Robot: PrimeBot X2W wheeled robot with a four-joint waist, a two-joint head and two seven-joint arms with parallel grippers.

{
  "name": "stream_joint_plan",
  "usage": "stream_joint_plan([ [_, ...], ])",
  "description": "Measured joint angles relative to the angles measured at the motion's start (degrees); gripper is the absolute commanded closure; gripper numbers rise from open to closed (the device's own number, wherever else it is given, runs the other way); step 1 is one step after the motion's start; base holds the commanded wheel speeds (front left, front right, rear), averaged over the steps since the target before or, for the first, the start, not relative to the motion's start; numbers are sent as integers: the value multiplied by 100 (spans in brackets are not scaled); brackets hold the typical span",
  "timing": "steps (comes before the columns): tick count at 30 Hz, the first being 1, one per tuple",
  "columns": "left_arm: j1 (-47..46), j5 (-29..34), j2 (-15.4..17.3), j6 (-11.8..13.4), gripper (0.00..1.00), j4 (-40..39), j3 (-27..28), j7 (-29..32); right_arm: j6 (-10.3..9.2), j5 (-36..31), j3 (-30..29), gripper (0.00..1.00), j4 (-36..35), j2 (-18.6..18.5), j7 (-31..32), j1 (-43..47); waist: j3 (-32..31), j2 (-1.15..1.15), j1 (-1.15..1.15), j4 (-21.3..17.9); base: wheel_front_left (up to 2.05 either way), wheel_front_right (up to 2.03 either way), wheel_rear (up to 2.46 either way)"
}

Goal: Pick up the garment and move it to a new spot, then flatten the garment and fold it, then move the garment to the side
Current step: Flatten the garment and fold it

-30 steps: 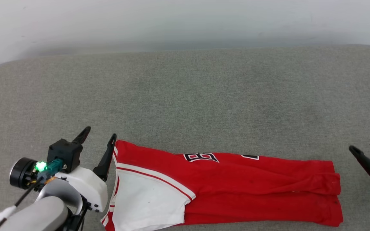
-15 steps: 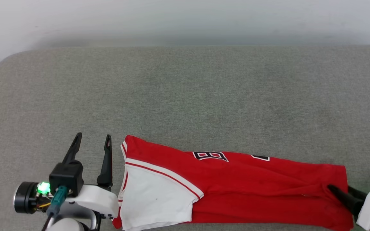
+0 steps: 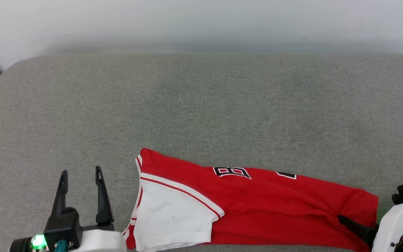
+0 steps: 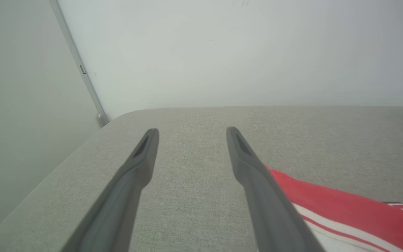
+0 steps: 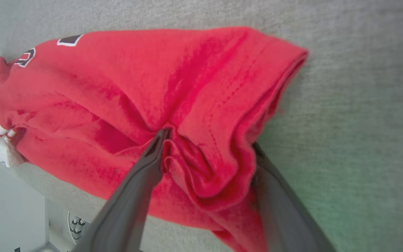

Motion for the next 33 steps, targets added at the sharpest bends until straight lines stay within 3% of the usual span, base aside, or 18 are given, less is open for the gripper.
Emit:
stream_joint_plan([
  [2,181,260,-181,-105,0,-23,188,0,0,5,31,0,-13,3,31,-1,-6,0,0,-2,0,0,0],
  [3,259,370,-294,-156,0,-51,305,0,0,8,40,11,-20,4,42,-1,-13,0,0,0,0,0,0],
  [4,325,485,-390,-209,0,-87,372,0,0,8,55,55,-29,5,43,-1,-22,0,0,3,0,0,0],
  [5,388,606,-479,-268,0,-108,456,0,-1,8,63,82,-27,9,43,-1,-32,0,0,6,0,0,0],
  [6,447,723,-563,-324,0,-122,525,0,-1,8,74,100,-24,10,43,-1,-43,0,0,8,0,0,0],
  [17,866,1590,-1223,-737,0,-170,976,-9,5,-37,205,100,-19,-47,75,-43,-220,0,0,-27,0,0,0],
  [33,1106,1890,-1530,-1307,0,82,1168,-15,2,-309,-421,100,218,-1303,647,-67,-522,0,0,-56,0,0,0],
])
